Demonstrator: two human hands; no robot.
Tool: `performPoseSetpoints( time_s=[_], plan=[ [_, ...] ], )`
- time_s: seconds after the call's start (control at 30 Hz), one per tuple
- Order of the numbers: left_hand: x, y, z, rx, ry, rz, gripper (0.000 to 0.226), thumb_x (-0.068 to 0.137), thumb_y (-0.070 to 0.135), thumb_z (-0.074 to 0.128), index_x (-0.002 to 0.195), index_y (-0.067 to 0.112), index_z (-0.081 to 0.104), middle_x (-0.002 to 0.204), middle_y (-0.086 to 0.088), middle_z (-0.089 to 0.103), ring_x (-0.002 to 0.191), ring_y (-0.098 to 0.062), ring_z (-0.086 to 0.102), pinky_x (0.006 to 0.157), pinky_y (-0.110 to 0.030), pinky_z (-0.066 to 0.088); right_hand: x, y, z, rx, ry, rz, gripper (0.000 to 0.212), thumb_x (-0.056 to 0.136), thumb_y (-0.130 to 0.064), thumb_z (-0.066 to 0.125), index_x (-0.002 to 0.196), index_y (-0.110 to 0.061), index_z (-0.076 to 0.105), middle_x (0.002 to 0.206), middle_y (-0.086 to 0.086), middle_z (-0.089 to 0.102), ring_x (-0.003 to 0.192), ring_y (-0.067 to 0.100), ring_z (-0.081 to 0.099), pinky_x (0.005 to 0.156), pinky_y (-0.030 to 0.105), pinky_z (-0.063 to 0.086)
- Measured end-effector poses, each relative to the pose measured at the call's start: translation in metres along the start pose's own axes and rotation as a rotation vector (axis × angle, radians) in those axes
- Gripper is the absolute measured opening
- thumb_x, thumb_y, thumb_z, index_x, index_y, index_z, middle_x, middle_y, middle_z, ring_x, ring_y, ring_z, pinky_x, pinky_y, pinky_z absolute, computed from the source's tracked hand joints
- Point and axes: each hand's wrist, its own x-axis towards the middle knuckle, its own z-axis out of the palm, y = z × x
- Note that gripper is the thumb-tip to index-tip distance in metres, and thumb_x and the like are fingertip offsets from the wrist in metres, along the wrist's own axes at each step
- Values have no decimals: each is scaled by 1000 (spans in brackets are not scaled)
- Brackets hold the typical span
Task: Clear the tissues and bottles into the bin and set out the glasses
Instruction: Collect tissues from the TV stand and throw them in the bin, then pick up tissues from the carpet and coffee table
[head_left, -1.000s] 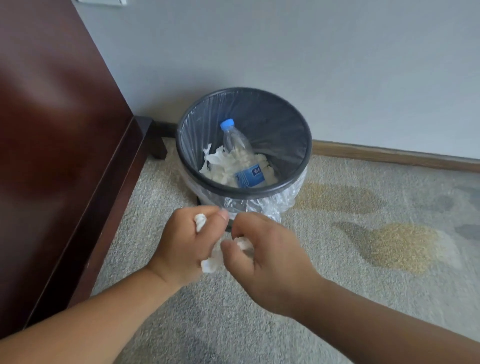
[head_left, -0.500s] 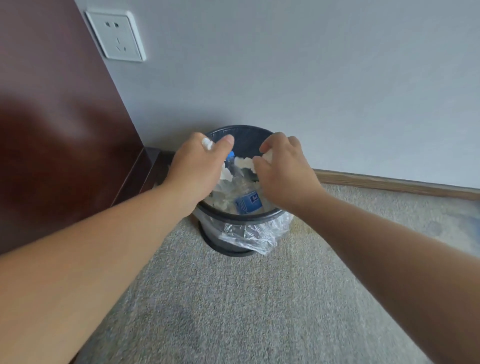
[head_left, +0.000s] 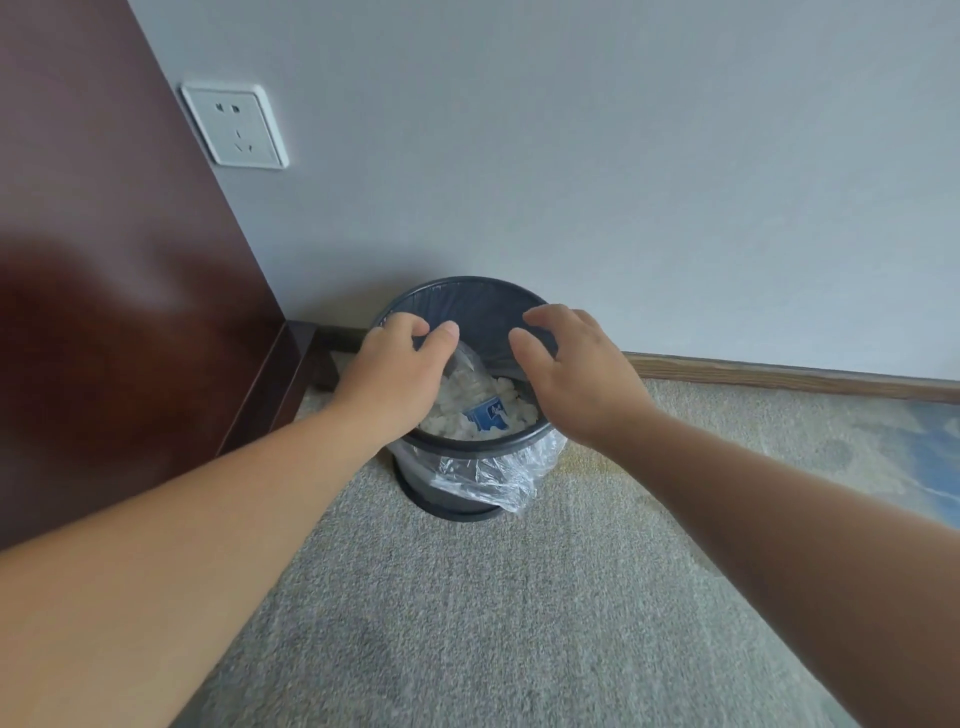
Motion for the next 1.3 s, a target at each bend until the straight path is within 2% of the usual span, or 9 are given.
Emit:
performPoseSetpoints(
  time_s=[0.07, 0.13, 0.3, 0.47, 0.57, 0.8, 0.87, 1.1, 1.3],
  plan=[
    [-8, 13, -12, 32, -19, 22, 57, 91, 61, 37, 130, 21, 50, 132, -3, 51, 119, -21, 49, 96, -39, 41, -8, -12, -20, -6, 6, -4, 49, 95, -50, 40, 136, -23, 46, 138, -2, 47, 105, 11, 53, 85, 27, 36],
    [-20, 34, -31, 45, -32, 32, 58, 91, 59, 38, 133, 21, 48, 135, -5, 48, 123, -21, 47, 97, -37, 39, -17, -31, -47, 0, 6, 2, 48, 95, -51, 40, 134, -24, 47, 136, -3, 48, 97, 9, 52, 82, 27, 36],
    [-52, 115, -97, 56, -72, 35, 57, 90, 56, 41, 136, 22, 44, 135, -5, 44, 125, -23, 45, 94, -33, 35, -36, -99, -136, 30, 0, 26, 44, 94, -48, 43, 132, -26, 50, 135, -3, 50, 107, 14, 55, 82, 28, 37],
    [-95, 216, -182, 68, -102, 63, 56, 92, 53, 42, 139, 23, 38, 139, -5, 40, 125, -20, 43, 92, -28, 31, -62, -180, -240, -23, -40, -1, 44, 94, -48, 44, 133, -28, 47, 137, -6, 47, 93, 8, 53, 78, 28, 38],
    [-127, 278, -239, 85, -82, 81, 54, 93, 51, 44, 140, 24, 37, 141, -5, 39, 128, -20, 42, 96, -31, 33, -79, -231, -306, -19, -46, -13, 43, 94, -48, 45, 133, -29, 47, 136, -8, 47, 88, 6, 52, 77, 28, 38],
    [-202, 403, -361, 116, -30, 93, 52, 94, 50, 41, 140, 27, 35, 143, -2, 37, 128, -20, 41, 101, -35, 35, -115, -333, -451, 24, -20, -102, 42, 93, -47, 46, 132, -31, 47, 136, -11, 49, 107, 6, 53, 84, 26, 39],
    [-224, 430, -388, 110, -11, 90, 52, 94, 50, 41, 140, 27, 34, 143, -3, 37, 128, -20, 41, 103, -37, 36, -126, -357, -482, 37, -13, -131, 41, 93, -46, 48, 131, -30, 48, 136, -11, 49, 107, 7, 54, 85, 26, 39],
    [-283, 494, -454, 116, 55, 85, 54, 94, 50, 42, 141, 26, 34, 145, -4, 38, 132, -20, 39, 106, -39, 35, -166, -418, -550, 32, -6, -240, 41, 93, -44, 49, 131, -27, 49, 135, -7, 50, 111, 11, 55, 88, 30, 43],
    [-330, 514, -493, 204, 54, 120, 56, 94, 51, 40, 144, 26, 30, 145, -5, 37, 127, -22, 43, 103, -40, 37, -209, -445, -575, 15, 15, -289, 42, 93, -46, 49, 131, -28, 49, 134, -6, 51, 112, 12, 56, 91, 31, 44]
  ],
)
